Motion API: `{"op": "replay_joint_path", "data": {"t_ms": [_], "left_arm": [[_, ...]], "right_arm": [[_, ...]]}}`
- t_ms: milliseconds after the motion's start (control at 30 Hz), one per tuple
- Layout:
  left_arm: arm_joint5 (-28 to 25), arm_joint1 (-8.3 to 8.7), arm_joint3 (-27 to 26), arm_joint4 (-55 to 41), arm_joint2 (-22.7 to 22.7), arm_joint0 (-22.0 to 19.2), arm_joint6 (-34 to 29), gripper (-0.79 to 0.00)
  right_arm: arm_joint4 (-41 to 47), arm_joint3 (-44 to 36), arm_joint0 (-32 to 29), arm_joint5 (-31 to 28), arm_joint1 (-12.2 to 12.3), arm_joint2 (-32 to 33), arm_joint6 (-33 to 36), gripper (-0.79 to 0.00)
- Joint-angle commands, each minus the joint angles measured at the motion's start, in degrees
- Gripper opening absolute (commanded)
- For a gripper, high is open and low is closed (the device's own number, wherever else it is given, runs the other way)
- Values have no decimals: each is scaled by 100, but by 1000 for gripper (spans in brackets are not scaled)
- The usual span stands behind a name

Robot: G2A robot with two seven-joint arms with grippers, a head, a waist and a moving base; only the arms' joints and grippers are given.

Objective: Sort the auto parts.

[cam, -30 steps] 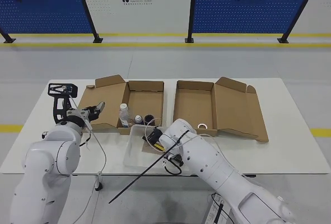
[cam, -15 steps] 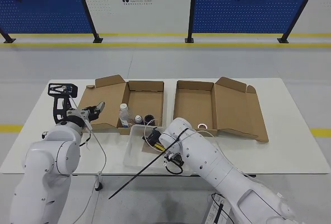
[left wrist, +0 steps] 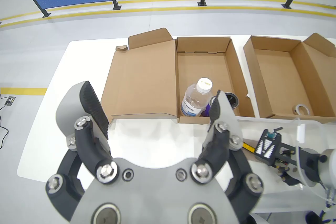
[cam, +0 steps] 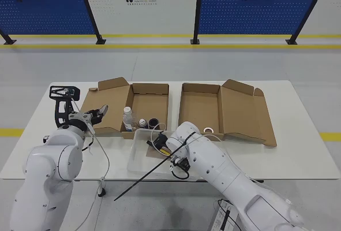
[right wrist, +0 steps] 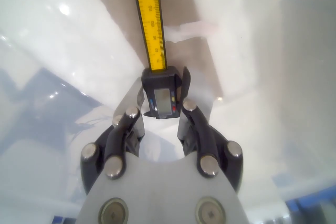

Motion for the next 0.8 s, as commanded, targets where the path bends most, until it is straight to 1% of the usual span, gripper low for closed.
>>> {"op": "replay_joint_path", "data": {"t_ms": [0,67,133,200,267,367,767], "left_arm": [[0,0,0,0,0,0,0,0],[0,0,0,0,0,0,0,0],[0,0,0,0,0,0,0,0],[0,0,0,0,0,0,0,0],[0,0,0,0,0,0,0,0],[0,0,0,0,0,0,0,0],[0,0,0,0,0,0,0,0]], "right_arm": [[21,17,-7,-7,-1,2,-22,-486],[29,24,-12,-14,-3,0,-38,-502],[30,18,-22,-4,-2,2,-53,-536],[51,0,-38,0,1,15,-69,-548],[45,-2,-52,9,9,27,-69,-668],[56,-52,-78,9,19,47,-73,-785],[13,-590,-255,60,100,155,41,-785]]}}
